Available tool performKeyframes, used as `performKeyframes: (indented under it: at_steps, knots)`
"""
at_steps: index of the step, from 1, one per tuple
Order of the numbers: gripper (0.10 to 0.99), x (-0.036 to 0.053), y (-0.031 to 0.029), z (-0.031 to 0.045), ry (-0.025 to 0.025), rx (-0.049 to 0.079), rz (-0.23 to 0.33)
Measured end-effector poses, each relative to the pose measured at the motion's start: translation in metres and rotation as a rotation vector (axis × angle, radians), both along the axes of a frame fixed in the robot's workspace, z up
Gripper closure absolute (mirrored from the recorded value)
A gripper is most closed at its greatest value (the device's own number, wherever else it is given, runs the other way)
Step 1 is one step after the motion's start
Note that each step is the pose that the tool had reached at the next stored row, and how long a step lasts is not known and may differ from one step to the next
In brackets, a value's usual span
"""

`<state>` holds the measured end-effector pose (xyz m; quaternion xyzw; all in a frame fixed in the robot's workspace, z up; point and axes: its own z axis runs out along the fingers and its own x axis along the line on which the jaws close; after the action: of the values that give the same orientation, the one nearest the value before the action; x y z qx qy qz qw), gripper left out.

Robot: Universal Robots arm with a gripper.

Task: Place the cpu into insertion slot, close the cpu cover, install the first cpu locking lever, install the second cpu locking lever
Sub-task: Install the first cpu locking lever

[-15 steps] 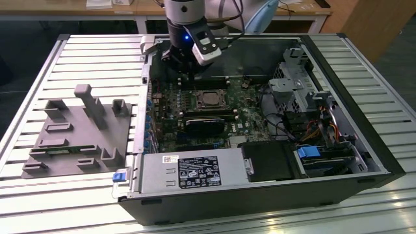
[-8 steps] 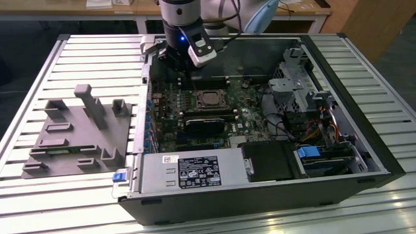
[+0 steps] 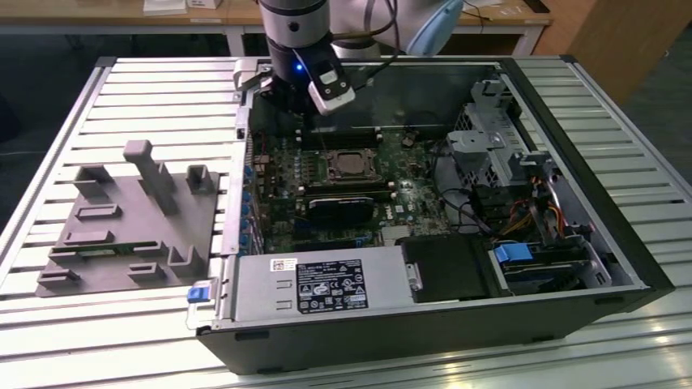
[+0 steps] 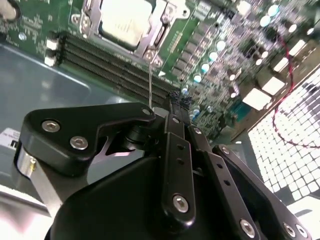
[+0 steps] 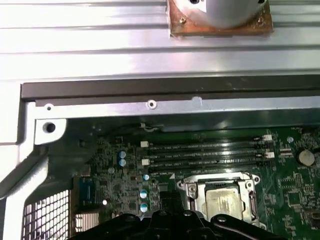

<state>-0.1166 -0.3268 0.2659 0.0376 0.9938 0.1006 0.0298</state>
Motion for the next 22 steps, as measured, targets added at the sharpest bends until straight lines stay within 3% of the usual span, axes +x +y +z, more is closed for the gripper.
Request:
performKeyframes:
  at_steps: [4, 8, 22]
  knots:
    - [0.984, -0.0018, -0.0014, -0.0015, 0.0, 0.032, 0.0]
    - [0.984, -0.0022, -0.0018, -0.0044, -0.0002, 0.049, 0.0]
    - [0.984, 0.0, 0.0013, -0.0121, -0.0001, 0.059, 0.0]
